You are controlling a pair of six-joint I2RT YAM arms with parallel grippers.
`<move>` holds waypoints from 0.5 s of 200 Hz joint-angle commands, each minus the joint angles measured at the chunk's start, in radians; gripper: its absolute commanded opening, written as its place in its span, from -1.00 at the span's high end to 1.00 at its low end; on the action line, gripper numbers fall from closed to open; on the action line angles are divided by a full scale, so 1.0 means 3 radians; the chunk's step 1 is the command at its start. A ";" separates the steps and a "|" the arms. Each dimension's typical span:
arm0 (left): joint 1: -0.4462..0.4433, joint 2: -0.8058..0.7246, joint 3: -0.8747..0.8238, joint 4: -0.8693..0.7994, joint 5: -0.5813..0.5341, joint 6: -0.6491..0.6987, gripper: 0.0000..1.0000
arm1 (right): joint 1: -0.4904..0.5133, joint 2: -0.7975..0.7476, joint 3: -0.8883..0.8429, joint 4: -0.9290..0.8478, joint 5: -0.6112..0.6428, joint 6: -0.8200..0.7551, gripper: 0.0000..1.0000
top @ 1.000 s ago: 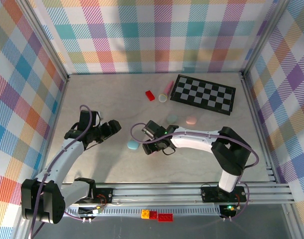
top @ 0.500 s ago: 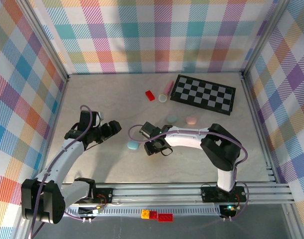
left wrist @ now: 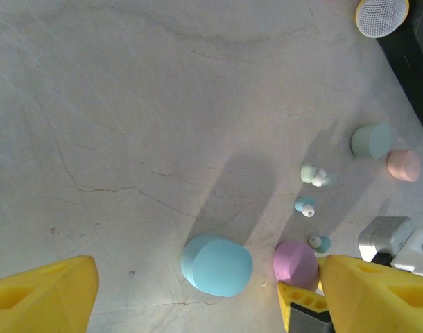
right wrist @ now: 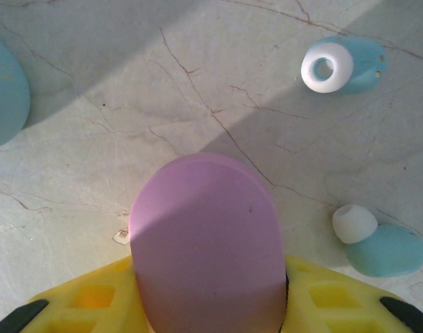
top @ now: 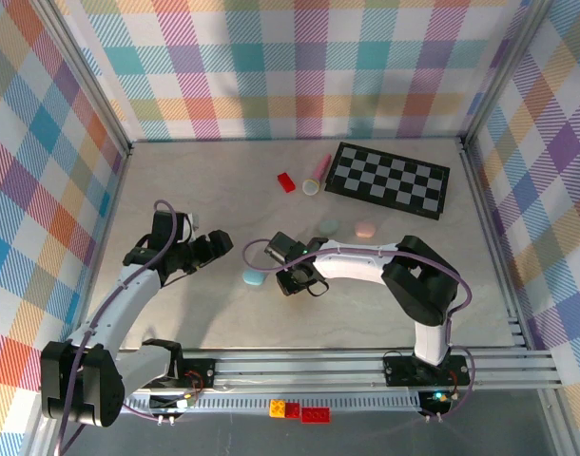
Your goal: Insert the wireless bluetooth earbuds into the charging case
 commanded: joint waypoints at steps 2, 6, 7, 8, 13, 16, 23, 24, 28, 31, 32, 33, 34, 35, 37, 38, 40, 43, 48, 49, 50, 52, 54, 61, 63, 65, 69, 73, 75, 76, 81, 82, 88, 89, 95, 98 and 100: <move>0.0030 -0.0078 -0.0047 0.0094 0.0162 0.0161 -0.76 | 0.0021 -0.0152 0.0026 -0.0064 -0.0068 -0.0243 0.25; 0.0029 -0.0097 -0.0056 0.0133 0.0184 0.0183 -0.78 | 0.0020 -0.0191 0.0014 -0.0063 -0.0083 -0.0294 0.25; 0.0024 -0.0100 -0.0055 0.0142 0.0189 0.0191 -0.78 | 0.0017 -0.0202 0.0010 -0.0063 -0.0090 -0.0312 0.25; 0.0021 -0.0107 -0.0054 0.0152 0.0195 0.0198 -0.79 | 0.0013 -0.0212 0.0006 -0.0063 -0.0093 -0.0325 0.25; 0.0021 -0.0137 -0.0058 0.0194 0.0209 0.0229 -0.81 | 0.0003 -0.0261 -0.0010 -0.0063 -0.0133 -0.0394 0.25; 0.0015 -0.0151 -0.0058 0.0216 0.0214 0.0247 -0.83 | -0.0007 -0.0296 -0.0026 -0.0059 -0.0160 -0.0437 0.25; -0.0003 -0.0198 -0.0058 0.0274 0.0218 0.0307 -0.85 | -0.0033 -0.0391 -0.0060 -0.0065 -0.0247 -0.0544 0.26; -0.0010 -0.0204 -0.0058 0.0284 0.0219 0.0317 -0.86 | -0.0037 -0.0401 -0.0065 -0.0064 -0.0262 -0.0561 0.26; -0.0025 -0.0237 -0.0056 0.0316 0.0213 0.0358 -0.87 | -0.0066 -0.0459 -0.0086 -0.0070 -0.0321 -0.0613 0.29; -0.0035 -0.0260 -0.0051 0.0339 0.0202 0.0382 -0.87 | -0.0090 -0.0503 -0.0097 -0.0079 -0.0363 -0.0654 0.32; -0.0039 -0.0271 -0.0050 0.0345 0.0191 0.0388 -0.87 | -0.0096 -0.0518 -0.0101 -0.0081 -0.0378 -0.0668 0.32; -0.0041 -0.0284 -0.0046 0.0350 0.0177 0.0393 -0.87 | -0.0102 -0.0531 -0.0104 -0.0088 -0.0394 -0.0675 0.32; -0.0044 -0.0296 -0.0045 0.0358 0.0163 0.0401 -0.87 | -0.0105 -0.0538 -0.0108 -0.0091 -0.0412 -0.0693 0.33; -0.0051 -0.0307 -0.0044 0.0362 0.0148 0.0402 -0.87 | -0.0114 -0.0556 -0.0112 -0.0095 -0.0426 -0.0705 0.33; -0.0059 -0.0330 -0.0039 0.0378 0.0122 0.0407 -0.87 | -0.0134 -0.0589 -0.0119 -0.0103 -0.0459 -0.0733 0.33; -0.0066 -0.0344 -0.0039 0.0387 0.0107 0.0411 -0.87 | -0.0144 -0.0605 -0.0120 -0.0109 -0.0478 -0.0746 0.33; -0.0074 -0.0369 -0.0038 0.0407 0.0083 0.0414 -0.88 | -0.0162 -0.0636 -0.0121 -0.0122 -0.0517 -0.0772 0.33; -0.0092 -0.0414 -0.0041 0.0450 0.0062 0.0436 -0.88 | -0.0190 -0.0678 -0.0123 -0.0146 -0.0578 -0.0815 0.34; -0.0122 -0.0491 -0.0047 0.0528 0.0048 0.0493 -0.87 | -0.0243 -0.0741 -0.0124 -0.0205 -0.0685 -0.0887 0.34; -0.0129 -0.0507 -0.0050 0.0534 0.0045 0.0493 -0.87 | -0.0255 -0.0755 -0.0123 -0.0216 -0.0695 -0.0902 0.34; -0.0134 -0.0515 -0.0052 0.0537 0.0040 0.0513 -0.87 | -0.0266 -0.0770 -0.0122 -0.0229 -0.0721 -0.0917 0.34; -0.0149 -0.0550 -0.0057 0.0600 0.0027 0.0532 -0.87 | -0.0283 -0.0796 -0.0118 -0.0254 -0.0766 -0.0947 0.34; -0.0164 -0.0582 -0.0058 0.0661 0.0010 0.0552 -0.87 | -0.0307 -0.0827 -0.0110 -0.0282 -0.0808 -0.0975 0.34; -0.0227 -0.0673 -0.0058 0.0745 -0.0057 0.0640 -0.87 | -0.0376 -0.0914 -0.0085 -0.0378 -0.0946 -0.1093 0.34; -0.0247 -0.0702 -0.0058 0.0765 -0.0070 0.0671 -0.87 | -0.0395 -0.0938 -0.0073 -0.0403 -0.0988 -0.1125 0.34; -0.0265 -0.0723 -0.0058 0.0785 -0.0077 0.0701 -0.87 | -0.0413 -0.0960 -0.0065 -0.0436 -0.1025 -0.1163 0.34; -0.0299 -0.0767 -0.0059 0.0819 -0.0081 0.0766 -0.87 | -0.0451 -0.1004 -0.0041 -0.0497 -0.1091 -0.1232 0.34; -0.0332 -0.0807 -0.0058 0.0855 -0.0081 0.0831 -0.88 | -0.0483 -0.1043 -0.0008 -0.0559 -0.1131 -0.1300 0.34; -0.0348 -0.0827 -0.0058 0.0866 -0.0081 0.0857 -0.88 | -0.0500 -0.1065 0.0006 -0.0590 -0.1148 -0.1327 0.35; -0.0356 -0.0836 -0.0058 0.0874 -0.0081 0.0871 -0.88 | -0.0504 -0.1076 0.0014 -0.0605 -0.1154 -0.1342 0.35; -0.0394 -0.0870 -0.0058 0.0912 -0.0085 0.0939 -0.88 | -0.0553 -0.1126 0.0055 -0.0680 -0.1201 -0.1419 0.38; -0.0402 -0.0878 -0.0056 0.0915 -0.0089 0.0950 -0.88 | -0.0561 -0.1134 0.0064 -0.0699 -0.1214 -0.1436 0.38; -0.0441 -0.0920 -0.0058 0.0953 -0.0121 0.1005 -0.88 | -0.0619 -0.1182 0.0130 -0.0797 -0.1295 -0.1534 0.39; -0.0446 -0.0926 -0.0058 0.0959 -0.0127 0.1014 -0.88 | -0.0627 -0.1190 0.0140 -0.0811 -0.1307 -0.1550 0.39; -0.0474 -0.0957 -0.0066 0.1002 -0.0119 0.1082 -0.86 | -0.0684 -0.1233 0.0205 -0.0897 -0.1371 -0.1614 0.41; -0.0483 -0.0965 -0.0068 0.1030 -0.0089 0.1126 -0.85 | -0.0712 -0.1257 0.0243 -0.0938 -0.1400 -0.1617 0.42; -0.0486 -0.0974 -0.0071 0.1051 -0.0048 0.1158 -0.84 | -0.0720 -0.1261 0.0258 -0.0953 -0.1411 -0.1673 0.42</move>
